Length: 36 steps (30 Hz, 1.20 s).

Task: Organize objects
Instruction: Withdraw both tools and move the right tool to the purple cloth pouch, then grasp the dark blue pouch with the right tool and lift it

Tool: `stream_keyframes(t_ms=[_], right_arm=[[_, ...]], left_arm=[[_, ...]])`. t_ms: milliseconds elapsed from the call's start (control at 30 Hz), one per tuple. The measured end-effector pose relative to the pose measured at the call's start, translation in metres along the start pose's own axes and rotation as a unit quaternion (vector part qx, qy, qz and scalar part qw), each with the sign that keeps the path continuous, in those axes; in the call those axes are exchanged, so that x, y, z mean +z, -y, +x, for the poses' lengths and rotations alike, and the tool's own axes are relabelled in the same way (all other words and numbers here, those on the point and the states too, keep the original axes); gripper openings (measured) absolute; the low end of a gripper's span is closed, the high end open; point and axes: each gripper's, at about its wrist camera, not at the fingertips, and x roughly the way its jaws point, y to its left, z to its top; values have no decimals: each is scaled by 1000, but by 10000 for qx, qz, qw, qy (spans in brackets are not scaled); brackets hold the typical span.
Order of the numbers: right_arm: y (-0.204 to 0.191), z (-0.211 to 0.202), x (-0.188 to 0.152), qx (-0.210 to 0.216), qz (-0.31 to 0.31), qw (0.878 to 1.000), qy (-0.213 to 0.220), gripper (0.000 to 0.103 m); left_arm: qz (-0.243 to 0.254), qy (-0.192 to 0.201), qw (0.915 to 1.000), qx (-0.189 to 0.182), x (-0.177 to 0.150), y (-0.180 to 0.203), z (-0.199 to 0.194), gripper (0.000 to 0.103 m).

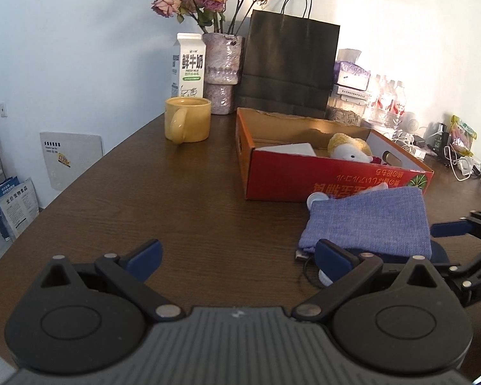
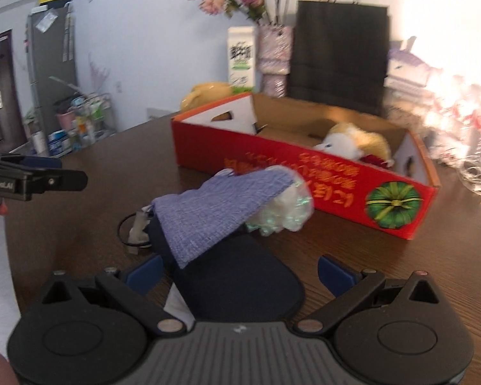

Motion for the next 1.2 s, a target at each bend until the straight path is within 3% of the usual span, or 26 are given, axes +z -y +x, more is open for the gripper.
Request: stream_keyframes(t_ms=[133,267,433,700,1033,1200], right_arm=[[0,18,5,344,-183,9989,-259,102],[2,29,7,558,-191,9976,-354,92],[0,25,3,578,-215,9978,-237,88],[-9,13,0,682,-449,9966,-86,70],[-5,20,2,901,-410,9949,-199,73],[-11,23,-1,752,-587,9952,-211,69]], left_arm=[[-62,-73,9999,59,-4,-6,-1,103],[-99,-148,9998,102,-7,-10,0,103],[-107,-183,9997,100,-7,-10,3,103],[-91,-230,9997,33,-9,-7,5,103],[-115,-253,9996,41,-11,-6,5,103],[-168,-270,9995,77,-13,-8,4,103]])
